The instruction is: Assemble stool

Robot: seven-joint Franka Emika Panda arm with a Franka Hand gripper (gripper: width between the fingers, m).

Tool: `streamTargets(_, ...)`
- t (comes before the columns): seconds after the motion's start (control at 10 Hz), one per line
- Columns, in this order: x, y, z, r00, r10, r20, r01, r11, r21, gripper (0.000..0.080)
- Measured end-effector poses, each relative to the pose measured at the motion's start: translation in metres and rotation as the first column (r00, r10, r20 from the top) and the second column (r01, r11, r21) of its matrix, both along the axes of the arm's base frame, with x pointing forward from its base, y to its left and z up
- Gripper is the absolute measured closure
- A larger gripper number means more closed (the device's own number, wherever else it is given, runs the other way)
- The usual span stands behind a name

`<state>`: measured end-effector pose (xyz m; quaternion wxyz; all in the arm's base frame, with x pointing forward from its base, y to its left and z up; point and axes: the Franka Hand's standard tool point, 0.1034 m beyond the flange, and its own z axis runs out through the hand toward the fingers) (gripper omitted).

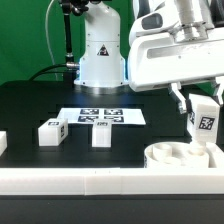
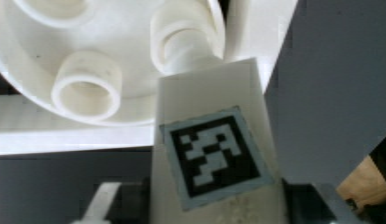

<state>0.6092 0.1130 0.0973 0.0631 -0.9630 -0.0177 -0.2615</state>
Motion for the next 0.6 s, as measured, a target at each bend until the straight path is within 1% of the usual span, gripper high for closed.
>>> streamTargets(0.6, -0.0018, 0.0014, -0.0100, 1.000, 0.003, -0.011, -0.003, 1.000, -0.001, 0.0472)
